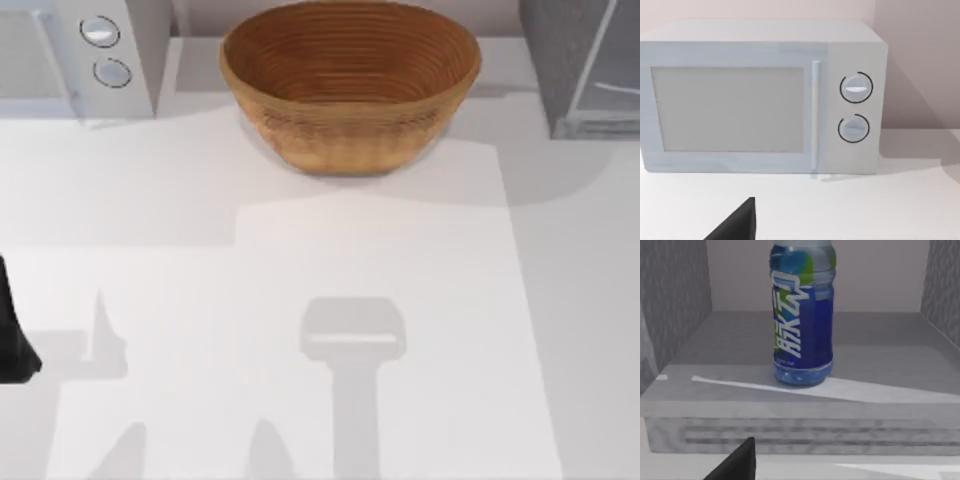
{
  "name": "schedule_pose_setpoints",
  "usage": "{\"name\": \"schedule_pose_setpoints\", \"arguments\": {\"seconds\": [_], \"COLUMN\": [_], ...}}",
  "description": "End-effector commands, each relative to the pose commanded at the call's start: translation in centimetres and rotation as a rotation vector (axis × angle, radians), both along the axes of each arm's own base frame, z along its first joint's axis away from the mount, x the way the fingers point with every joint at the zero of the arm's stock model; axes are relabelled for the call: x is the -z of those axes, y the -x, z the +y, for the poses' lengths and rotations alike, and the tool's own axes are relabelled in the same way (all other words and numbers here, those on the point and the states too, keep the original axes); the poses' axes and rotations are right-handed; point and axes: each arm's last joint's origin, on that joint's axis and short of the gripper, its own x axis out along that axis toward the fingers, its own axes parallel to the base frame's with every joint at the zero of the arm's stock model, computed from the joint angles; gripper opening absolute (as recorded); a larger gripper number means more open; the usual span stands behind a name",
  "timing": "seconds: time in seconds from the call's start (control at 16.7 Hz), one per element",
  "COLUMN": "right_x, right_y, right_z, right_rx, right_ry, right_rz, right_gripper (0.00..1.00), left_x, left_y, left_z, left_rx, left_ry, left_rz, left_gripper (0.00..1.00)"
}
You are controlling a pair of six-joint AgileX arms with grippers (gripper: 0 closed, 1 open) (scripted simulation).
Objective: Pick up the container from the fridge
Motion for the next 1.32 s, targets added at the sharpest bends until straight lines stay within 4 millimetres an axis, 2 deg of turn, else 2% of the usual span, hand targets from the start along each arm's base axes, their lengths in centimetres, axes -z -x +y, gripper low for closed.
{"name": "schedule_pose_setpoints", "arguments": {"seconds": [0.12,0.3,0.42,0.54,0.72,1.08,1.32], "right_x": [0.1,-0.1,-0.2,-0.2,-0.3,-0.3,-0.3], "right_y": [-3.1,-9.1,-12.8,-15.4,-17.4,-17.7,-20.8], "right_z": [-0.3,-0.2,0.5,1.6,2.8,2.8,2.7], "right_rx": [0.003,0.007,0.008,0.007,0.008,0.008,0.008], "right_ry": [0.006,0.013,0.013,0.01,0.008,0.008,0.009], "right_rz": [-0.002,-0.018,-0.023,-0.017,-0.009,-0.007,-0.012], "right_gripper": [1.0,1.0,1.0,1.0,1.0,1.0,1.0], "left_x": [0.0,0.0,0.0,0.0,0.0,0.0,0.0], "left_y": [0.0,0.0,0.0,0.0,0.0,0.0,0.0], "left_z": [0.0,0.0,0.0,0.0,0.0,0.0,0.0], "left_rx": [0.0,0.0,0.0,0.0,0.0,0.0,0.0], "left_ry": [0.0,0.0,0.0,0.0,0.0,0.0,0.0], "left_rz": [0.0,0.0,0.0,0.0,0.0,0.0,0.0], "left_gripper": [1.0,1.0,1.0,1.0,1.0,1.0,1.0]}}
